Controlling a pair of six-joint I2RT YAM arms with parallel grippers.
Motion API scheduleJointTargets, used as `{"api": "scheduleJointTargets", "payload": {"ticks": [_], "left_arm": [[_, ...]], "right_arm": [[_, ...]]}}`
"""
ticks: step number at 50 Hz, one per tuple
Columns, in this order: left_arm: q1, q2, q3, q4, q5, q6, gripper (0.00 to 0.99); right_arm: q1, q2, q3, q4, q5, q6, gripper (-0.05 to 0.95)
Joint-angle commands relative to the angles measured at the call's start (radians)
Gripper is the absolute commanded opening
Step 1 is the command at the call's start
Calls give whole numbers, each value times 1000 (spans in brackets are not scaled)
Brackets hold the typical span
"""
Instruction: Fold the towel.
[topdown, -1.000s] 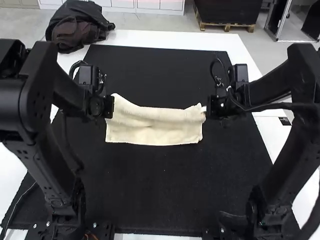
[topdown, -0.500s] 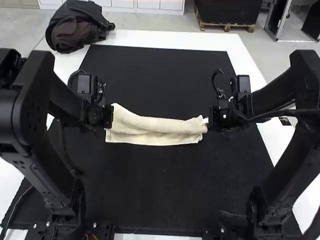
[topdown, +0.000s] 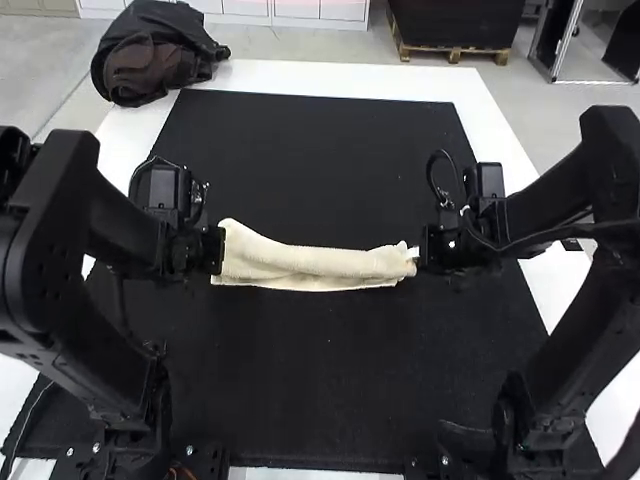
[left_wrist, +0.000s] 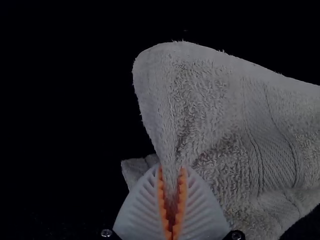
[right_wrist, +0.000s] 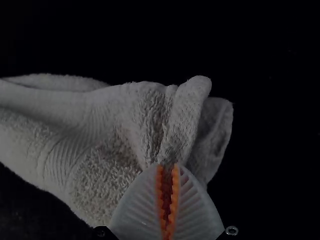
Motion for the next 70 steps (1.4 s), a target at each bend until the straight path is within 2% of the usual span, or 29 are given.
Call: {"api": "scheduleJointTargets", "payload": {"ticks": [1, 6, 10, 11, 14, 15, 17, 21, 22, 23, 27, 39, 47, 59, 70], "left_arm": [[15, -19, -14, 20, -18, 8, 26], [13, -21, -33, 55, -20, 8, 61], [15, -21, -51, 84, -20, 9, 316], [15, -19, -54, 90, -20, 9, 348], [13, -19, -65, 109, -20, 9, 357], [15, -21, -68, 115, -20, 9, 393], [15, -21, -76, 125, -20, 9, 538], [15, -21, -83, 141, -29, 9, 905], [13, -21, -83, 145, -33, 9, 956], [15, -21, -83, 152, -41, 9, 972], [16, -21, -80, 170, -58, 9, 970], [69, -36, -33, 219, -59, 3, 970], [108, -39, 10, 187, -58, 6, 970], [108, -48, 36, 141, -56, 22, 970], [107, -71, 46, 116, -56, 22, 970]], "right_arm": [[-22, -23, -18, 22, 28, 2, -25], [-19, -16, -38, 57, 36, 2, -23], [-19, -11, -53, 95, 59, 2, 7], [-20, -11, -56, 101, 64, 2, 44], [-20, -11, -66, 121, 82, 2, 174], [-19, -11, -69, 127, 88, 2, 248], [-19, -11, -72, 140, 101, 2, 364], [-19, -11, -70, 147, 127, -1, 602], [-22, -11, -69, 149, 130, -3, 693], [-22, -11, -67, 149, 130, -3, 741], [-22, -16, -58, 147, 130, -4, 907], [-15, -29, -36, 143, 127, 10, 905], [-12, -29, -15, 118, 122, 19, 903], [31, -6, -9, 115, 105, 4, 903], [89, 40, -3, 132, 124, -7, 907]]}}
